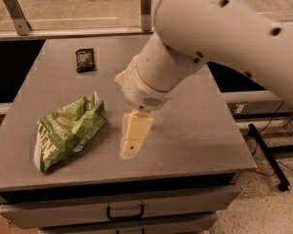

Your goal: Move green jalapeno chip bag near rxbar chocolate

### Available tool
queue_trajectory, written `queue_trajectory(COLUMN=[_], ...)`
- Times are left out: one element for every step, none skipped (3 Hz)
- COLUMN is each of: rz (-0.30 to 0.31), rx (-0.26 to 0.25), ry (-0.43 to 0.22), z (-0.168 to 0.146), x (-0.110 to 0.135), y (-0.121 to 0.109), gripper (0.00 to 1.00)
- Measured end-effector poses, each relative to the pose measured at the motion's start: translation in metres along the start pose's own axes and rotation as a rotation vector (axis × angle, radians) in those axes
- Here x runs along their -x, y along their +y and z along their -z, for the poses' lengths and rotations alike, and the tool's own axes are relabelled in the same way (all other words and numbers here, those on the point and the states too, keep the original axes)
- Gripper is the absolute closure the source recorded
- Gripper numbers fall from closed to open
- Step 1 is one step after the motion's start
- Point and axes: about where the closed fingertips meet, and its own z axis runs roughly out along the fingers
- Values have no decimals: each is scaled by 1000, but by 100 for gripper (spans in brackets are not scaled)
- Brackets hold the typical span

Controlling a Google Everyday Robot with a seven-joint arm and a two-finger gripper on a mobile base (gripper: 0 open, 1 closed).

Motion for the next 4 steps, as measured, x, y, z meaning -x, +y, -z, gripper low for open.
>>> queue_trajectory(rz=[-5,-20,-43,-67], rx=[29,66,94,105], ry=[-66,-111,-144,-161], z=[-34,-60,-71,-75], x=[23,42,61,71], y=[-7,-9,-14,-21], gripper=[0,0,18,42])
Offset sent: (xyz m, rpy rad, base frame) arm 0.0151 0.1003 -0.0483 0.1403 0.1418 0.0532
